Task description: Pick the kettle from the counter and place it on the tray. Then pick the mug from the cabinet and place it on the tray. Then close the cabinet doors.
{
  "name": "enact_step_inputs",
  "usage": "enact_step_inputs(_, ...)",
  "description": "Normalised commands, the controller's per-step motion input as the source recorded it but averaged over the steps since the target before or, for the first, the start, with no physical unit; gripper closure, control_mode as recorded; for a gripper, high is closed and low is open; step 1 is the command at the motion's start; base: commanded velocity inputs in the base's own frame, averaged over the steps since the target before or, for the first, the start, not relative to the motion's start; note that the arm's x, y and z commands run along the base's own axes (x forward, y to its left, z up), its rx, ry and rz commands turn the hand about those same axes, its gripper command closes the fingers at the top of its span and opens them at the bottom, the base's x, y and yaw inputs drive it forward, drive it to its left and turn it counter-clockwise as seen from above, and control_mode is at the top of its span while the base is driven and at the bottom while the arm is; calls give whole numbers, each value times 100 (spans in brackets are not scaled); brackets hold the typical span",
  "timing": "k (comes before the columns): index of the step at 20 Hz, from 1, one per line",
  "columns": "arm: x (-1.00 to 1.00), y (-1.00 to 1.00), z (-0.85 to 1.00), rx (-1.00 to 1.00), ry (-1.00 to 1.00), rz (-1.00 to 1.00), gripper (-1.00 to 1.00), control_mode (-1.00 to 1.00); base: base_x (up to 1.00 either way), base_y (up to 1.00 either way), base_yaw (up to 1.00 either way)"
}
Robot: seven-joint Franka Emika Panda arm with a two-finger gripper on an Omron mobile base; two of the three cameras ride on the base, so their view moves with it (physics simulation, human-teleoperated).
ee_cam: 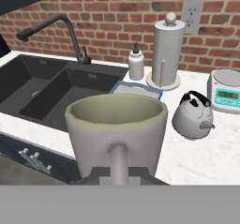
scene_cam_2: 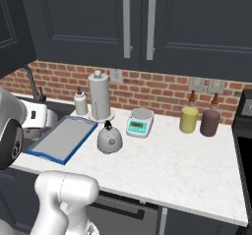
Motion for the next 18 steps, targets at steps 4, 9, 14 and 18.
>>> enact_step_inputs(4,0,0,0,0,0,0,100,100,49,-1,0)
enact_step_inputs(9,0,0,0,0,0,0,100,100,58,-2,-9)
enact_step_inputs(14,0,0,0,0,0,0,100,100,51,0,-15)
enact_step_inputs(18,0,0,0,0,0,0,100,100,49,0,-6)
